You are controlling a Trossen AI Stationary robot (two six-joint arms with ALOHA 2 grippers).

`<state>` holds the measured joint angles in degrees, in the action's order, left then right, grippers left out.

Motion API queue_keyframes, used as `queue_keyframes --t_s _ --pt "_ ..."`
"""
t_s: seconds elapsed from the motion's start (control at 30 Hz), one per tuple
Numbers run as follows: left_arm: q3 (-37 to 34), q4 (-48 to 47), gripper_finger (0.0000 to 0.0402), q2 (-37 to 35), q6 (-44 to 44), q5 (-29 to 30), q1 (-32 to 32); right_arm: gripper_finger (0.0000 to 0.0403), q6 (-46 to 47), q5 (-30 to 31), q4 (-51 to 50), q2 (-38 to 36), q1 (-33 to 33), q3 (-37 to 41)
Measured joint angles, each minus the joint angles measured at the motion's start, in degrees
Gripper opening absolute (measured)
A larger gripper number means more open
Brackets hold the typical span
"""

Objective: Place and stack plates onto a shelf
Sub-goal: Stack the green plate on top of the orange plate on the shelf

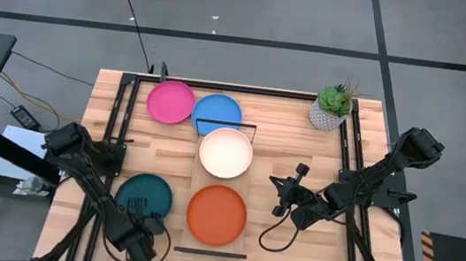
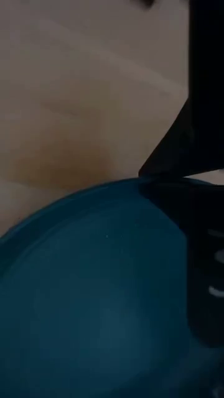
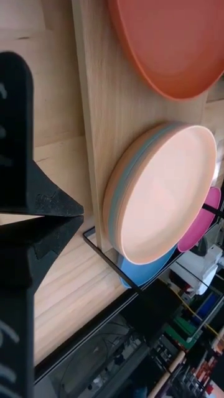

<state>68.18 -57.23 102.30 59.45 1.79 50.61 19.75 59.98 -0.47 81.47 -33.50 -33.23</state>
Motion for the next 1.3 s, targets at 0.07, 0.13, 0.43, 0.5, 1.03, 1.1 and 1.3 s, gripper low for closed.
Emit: queue_keyframes --t_s 0.07,0.13,0.43,0.5,1.03,1.1,1.3 --pt "4.28 -4.96 0.0017 -0.19 -2.96 -0.55 0.00 0.0014 0.00 -0.05 0.20 0.00 0.00 0.00" --pt "9.05 -10.99 0.0016 -0.30 -5.13 -0.12 -0.02 0.0014 0.03 -0.20 0.48 0.00 0.00 0.00" --pt "21.81 -22.17 0.0016 -0.41 -18.37 21.86 -0.52 0.0014 0.63 -1.57 0.89 0.00 0.00 0.00" --pt "21.81 -18.00 0.0016 -0.30 -29.60 25.76 -1.14 0.0014 0.63 -1.59 0.89 0.00 0.00 0.00" --pt "12.74 7.01 0.0016 -0.28 -74.05 19.70 -11.47 0.0014 1.18 -2.89 0.87 0.00 -0.26 0.00" --pt "12.02 9.62 0.0016 -0.28 -74.07 17.20 -12.11 0.0014 1.18 -2.90 0.87 0.00 -0.26 0.00" --pt "11.89 13.58 0.0016 -0.28 -74.07 15.82 -12.06 0.0014 1.22 -2.90 0.87 0.00 -0.26 0.00"
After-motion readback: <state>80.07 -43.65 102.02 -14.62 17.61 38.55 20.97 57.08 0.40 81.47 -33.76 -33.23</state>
